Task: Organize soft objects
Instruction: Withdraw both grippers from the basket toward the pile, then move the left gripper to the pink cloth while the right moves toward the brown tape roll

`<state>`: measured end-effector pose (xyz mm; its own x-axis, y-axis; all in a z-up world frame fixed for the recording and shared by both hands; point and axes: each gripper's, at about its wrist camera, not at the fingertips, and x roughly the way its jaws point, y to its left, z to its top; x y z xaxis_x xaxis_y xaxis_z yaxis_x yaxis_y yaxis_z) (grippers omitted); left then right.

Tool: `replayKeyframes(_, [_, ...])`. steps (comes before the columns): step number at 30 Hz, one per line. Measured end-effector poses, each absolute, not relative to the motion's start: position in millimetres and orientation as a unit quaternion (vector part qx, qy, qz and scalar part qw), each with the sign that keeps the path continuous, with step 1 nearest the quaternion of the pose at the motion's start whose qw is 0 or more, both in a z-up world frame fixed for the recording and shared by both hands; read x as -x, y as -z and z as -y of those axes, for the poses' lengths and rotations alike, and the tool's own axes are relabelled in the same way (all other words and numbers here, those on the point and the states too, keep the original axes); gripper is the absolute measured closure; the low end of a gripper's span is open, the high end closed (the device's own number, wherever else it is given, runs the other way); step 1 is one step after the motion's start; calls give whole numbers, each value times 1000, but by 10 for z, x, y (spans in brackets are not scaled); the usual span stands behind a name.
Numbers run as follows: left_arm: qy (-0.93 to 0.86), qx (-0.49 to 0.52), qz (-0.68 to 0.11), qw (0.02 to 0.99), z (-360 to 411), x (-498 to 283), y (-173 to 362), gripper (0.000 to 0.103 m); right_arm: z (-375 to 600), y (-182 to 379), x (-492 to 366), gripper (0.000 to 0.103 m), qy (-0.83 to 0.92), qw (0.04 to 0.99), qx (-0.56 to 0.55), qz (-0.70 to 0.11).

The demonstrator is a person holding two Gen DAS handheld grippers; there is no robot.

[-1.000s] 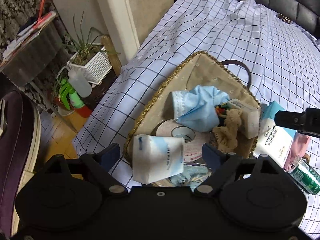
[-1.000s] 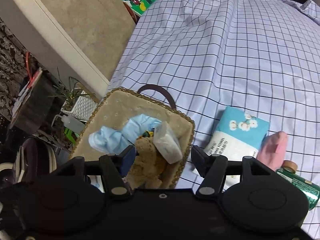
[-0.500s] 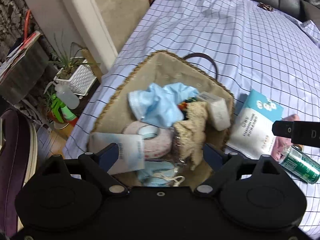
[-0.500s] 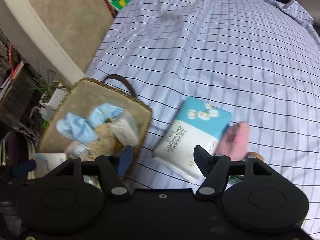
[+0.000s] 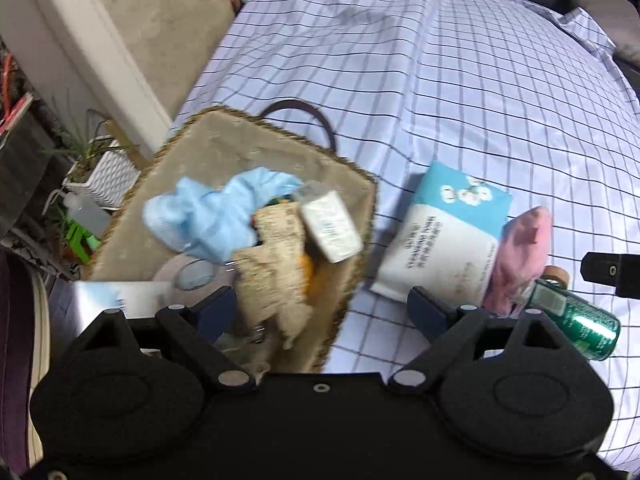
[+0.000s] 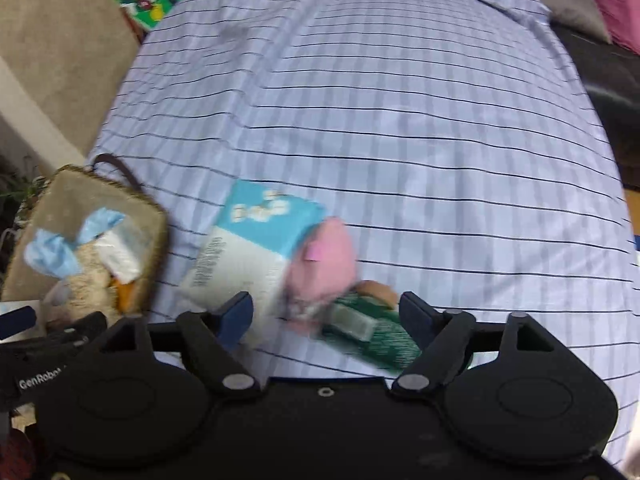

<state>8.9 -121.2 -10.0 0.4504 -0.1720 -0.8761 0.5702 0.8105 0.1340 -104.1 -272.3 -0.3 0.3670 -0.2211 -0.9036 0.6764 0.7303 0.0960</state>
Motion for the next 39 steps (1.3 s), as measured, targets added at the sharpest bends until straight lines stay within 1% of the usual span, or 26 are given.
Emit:
replayKeyframes(1, [228, -210, -474, 824, 1265, -82, 108, 13, 2782, 17, 1084, 17, 290, 790, -239, -485])
replayKeyframes(5, [237, -203, -475, 823, 1498, -83, 131, 13, 2987, 92, 1203, 14, 312, 779, -251, -483])
replayKeyframes(6, [240, -200, -475, 823, 1555, -85, 135, 13, 3029, 112, 1227, 10, 319, 776, -250, -484])
replayKeyframes(7, [242, -196, -474, 823, 1619, -87, 137, 13, 3069, 133, 1250, 3, 325, 774, -250, -483])
replayKeyframes(8, [244, -194, -474, 823, 1681, -89, 146, 13, 3102, 153, 1271, 2, 330, 773, -250, -481])
replayKeyframes(15, [247, -199, -466, 826, 1986, -83, 273, 13, 3288, 264, 1323, 1, 355, 769, -250, -469])
replayKeyframes(17, [244, -203, -468, 825, 2006, -102, 368, 13, 3312, 324, 1294, 1, 360, 764, -240, -478])
replayKeyframes(20, [244, -204, -507, 801, 2040, -202, 466, 14, 3321, 464, 1239, 2, 360, 759, -225, -493])
replayKeyframes(21, [247, -199, -511, 799, 2032, -233, 459, 14, 3324, 520, 1216, 6, 360, 757, -221, -498])
replayKeyframes(22, [245, -197, -510, 801, 2029, -248, 445, 14, 3331, 580, 1183, 14, 356, 755, -218, -505])
replayKeyframes(23, [239, -197, -505, 806, 2020, -261, 432, 13, 3340, 636, 1158, 16, 350, 752, -219, -514])
replayKeyframes(26, [213, -212, -491, 818, 2008, -277, 457, 13, 3365, 781, 1098, 16, 343, 742, -232, -528])
replayKeyframes(28, [213, -217, -496, 814, 2011, -275, 500, 13, 3355, 866, 1028, 16, 334, 735, -232, -542])
replayKeyframes(32, [225, -215, -505, 805, 2019, -267, 527, 13, 3393, 1026, 876, 16, 353, 717, -202, -566])
replayKeyframes(36, [231, -207, -507, 805, 2017, -260, 492, 13, 3633, 1083, 892, 16, 440, 694, -178, -541])
replayKeyframes(39, [234, -201, -510, 803, 2028, -266, 485, 13, 3711, 1017, 965, 17, 423, 704, -207, -531])
